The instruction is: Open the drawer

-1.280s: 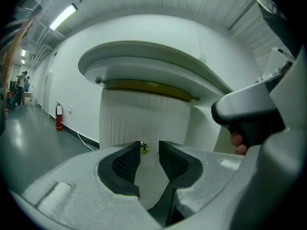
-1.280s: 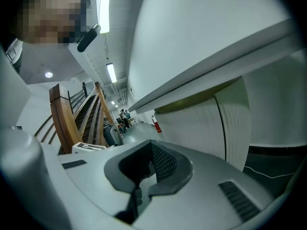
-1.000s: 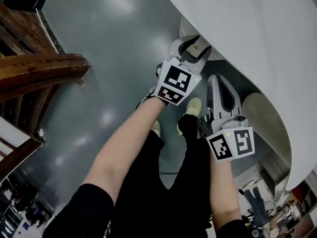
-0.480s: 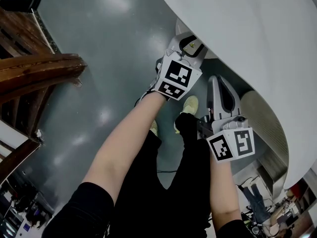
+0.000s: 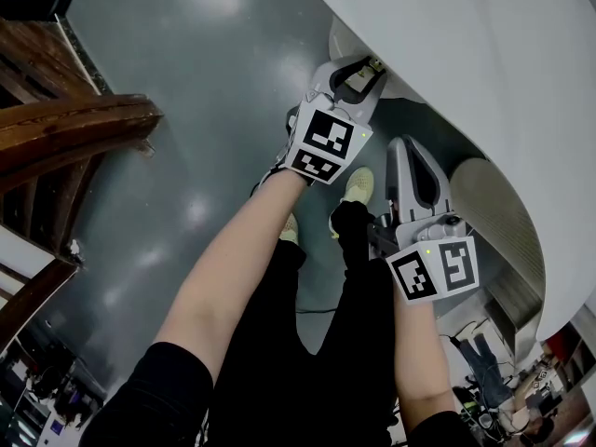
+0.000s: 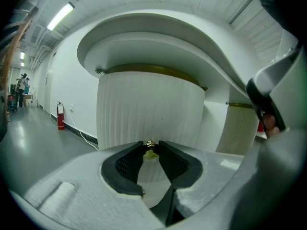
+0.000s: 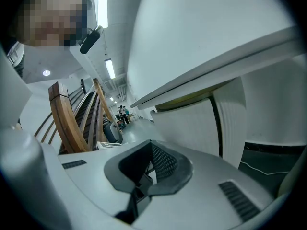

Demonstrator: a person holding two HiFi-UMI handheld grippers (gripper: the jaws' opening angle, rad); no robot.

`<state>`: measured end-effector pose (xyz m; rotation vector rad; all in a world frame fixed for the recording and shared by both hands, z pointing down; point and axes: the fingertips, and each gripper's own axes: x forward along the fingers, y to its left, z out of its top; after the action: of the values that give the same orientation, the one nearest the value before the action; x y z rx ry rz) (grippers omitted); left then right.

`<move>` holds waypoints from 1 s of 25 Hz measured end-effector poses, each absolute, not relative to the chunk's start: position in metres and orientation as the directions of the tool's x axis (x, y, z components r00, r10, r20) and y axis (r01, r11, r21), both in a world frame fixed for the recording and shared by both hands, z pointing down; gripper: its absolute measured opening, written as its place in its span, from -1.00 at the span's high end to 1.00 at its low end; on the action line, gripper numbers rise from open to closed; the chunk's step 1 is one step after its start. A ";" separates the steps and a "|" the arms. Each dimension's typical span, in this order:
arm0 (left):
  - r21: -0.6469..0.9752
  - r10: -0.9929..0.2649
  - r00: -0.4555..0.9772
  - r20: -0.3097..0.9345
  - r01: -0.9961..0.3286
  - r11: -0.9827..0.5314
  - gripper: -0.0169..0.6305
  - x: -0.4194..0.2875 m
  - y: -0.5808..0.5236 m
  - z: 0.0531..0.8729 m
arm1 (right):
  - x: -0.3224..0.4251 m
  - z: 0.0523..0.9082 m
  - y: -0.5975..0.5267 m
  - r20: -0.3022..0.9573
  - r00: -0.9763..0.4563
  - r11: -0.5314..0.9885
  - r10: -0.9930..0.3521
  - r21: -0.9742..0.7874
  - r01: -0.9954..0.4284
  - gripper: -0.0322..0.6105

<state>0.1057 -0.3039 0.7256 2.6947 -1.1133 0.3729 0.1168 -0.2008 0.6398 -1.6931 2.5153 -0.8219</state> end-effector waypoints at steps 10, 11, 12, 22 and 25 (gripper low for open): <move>0.092 -0.649 0.677 0.346 -0.713 -0.695 0.61 0.073 -0.265 0.732 | 0.098 0.629 -0.173 0.297 -0.417 0.271 -0.859 -0.427 -0.863 0.85; 0.093 -0.649 0.676 0.351 -0.714 -0.694 0.61 0.070 -0.261 0.732 | 0.096 0.627 -0.170 0.297 -0.418 0.272 -0.859 -0.427 -0.862 0.85; 0.094 -0.648 0.674 0.355 -0.715 -0.693 0.62 0.067 -0.257 0.732 | 0.094 0.625 -0.168 0.297 -0.418 0.272 -0.859 -0.426 -0.863 0.85; 0.093 -0.640 0.666 0.383 -0.717 -0.691 0.61 0.033 -0.218 0.735 | 0.077 0.618 -0.137 0.309 -0.413 0.264 -0.857 -0.425 -0.866 0.85; 0.092 -0.639 0.663 0.390 -0.718 -0.689 0.61 0.022 -0.205 0.736 | 0.070 0.615 -0.128 0.313 -0.418 0.268 -0.853 -0.424 -0.865 0.85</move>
<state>0.0224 -0.2050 0.7358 2.6417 -1.0969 0.4858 0.0704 -0.1281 0.6153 -1.7061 2.5188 -0.8663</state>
